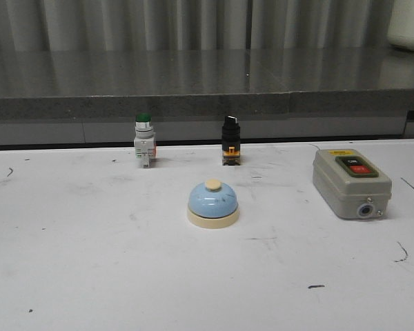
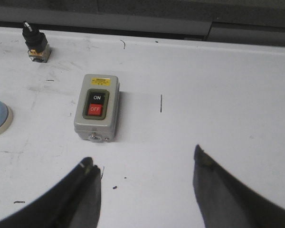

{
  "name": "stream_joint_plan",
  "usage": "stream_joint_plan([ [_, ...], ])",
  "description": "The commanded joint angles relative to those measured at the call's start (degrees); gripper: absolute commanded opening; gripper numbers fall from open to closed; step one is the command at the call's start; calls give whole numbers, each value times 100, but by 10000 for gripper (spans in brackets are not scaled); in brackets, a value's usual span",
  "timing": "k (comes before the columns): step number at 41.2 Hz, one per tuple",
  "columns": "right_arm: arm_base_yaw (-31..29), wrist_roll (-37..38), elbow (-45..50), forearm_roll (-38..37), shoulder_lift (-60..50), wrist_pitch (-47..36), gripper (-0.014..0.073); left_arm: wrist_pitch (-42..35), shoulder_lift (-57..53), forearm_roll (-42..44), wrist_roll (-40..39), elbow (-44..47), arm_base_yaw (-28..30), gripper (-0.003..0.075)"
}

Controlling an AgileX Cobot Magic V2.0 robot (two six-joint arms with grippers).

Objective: Place and press bell with both arms

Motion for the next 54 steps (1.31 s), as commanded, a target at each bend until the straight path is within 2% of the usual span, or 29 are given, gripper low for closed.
stream_joint_plan([
  [1, -19, -51, -200, -37, 26, -418, 454, -465, 57, 0, 44, -132, -2, 587],
  [12, 86, -163, -205, -37, 26, -243, 454, -597, 57, 0, 44, -132, -2, 587],
  [22, 770, -288, -614, 1, 194, 365, 445, -597, 57, 0, 44, -132, -2, 587],
  [24, 936, -352, -780, 9, 287, 531, 412, -597, 57, 0, 44, -132, -2, 587],
  [26, 1173, -451, -983, 55, 435, 723, 339, -597, 57, 0, 44, -132, -2, 587],
  [30, 1594, -485, -1409, 160, 718, 899, 139, -597, 57, 0, 44, -132, -2, 587],
  [33, 1906, -485, -1669, 181, 961, 905, 29, -597, 57, 0, 44, -132, -2, 587],
  [37, 2334, -485, -2013, 181, 1369, 879, -62, -597, 57, 0, 44, -132, -2, 587],
  [44, 2865, -485, -2609, 181, 2259, 887, -68, -601, 57, 0, 44, -132, -2, 587],
  [54, 3189, -485, -3415, 181, 3692, 912, -68, -610, 57, 0, 44, -132, -2, 587],
])
